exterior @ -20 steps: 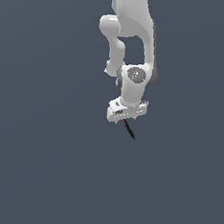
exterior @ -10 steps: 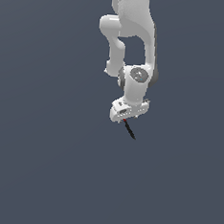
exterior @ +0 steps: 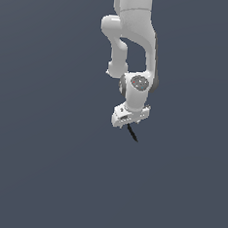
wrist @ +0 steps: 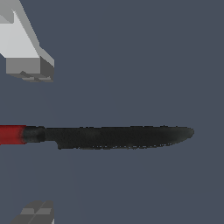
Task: Pick up the object and move it to a goal position.
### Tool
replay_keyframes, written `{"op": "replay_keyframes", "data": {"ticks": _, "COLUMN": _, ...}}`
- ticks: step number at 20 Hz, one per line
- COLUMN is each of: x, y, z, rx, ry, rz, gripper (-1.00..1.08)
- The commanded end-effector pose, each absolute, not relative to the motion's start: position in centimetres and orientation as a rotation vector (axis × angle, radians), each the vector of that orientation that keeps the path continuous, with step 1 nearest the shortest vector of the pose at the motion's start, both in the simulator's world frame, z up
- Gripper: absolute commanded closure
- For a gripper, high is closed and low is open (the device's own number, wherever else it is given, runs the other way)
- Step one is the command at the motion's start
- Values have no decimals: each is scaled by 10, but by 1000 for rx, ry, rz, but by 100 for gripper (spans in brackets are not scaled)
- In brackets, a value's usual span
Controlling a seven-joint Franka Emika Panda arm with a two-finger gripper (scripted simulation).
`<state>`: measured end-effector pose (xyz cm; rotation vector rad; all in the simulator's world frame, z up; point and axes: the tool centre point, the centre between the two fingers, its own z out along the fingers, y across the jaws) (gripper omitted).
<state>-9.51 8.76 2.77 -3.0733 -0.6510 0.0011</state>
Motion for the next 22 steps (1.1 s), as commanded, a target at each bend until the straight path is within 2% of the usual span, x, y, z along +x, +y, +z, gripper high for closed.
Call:
{"op": "replay_keyframes", "data": {"ticks": 1, "x": -95, "y": 88, "z": 17, "rx": -3073, "ry": -652, "rz": 1, "gripper": -92}}
{"op": "replay_keyframes", "data": {"ticks": 7, "x": -95, "y": 88, "z": 8, "rx": -3073, "ry": -654, "rz": 0, "gripper": -92}}
{"op": "replay_keyframes", "data": {"ticks": 8, "x": -95, "y": 88, "z": 8, "rx": -3073, "ry": -654, "rz": 0, "gripper": 108}}
{"op": "replay_keyframes", "data": {"ticks": 22, "x": -94, "y": 87, "z": 14, "rx": -3072, "ry": -658, "rz": -1, "gripper": 108}}
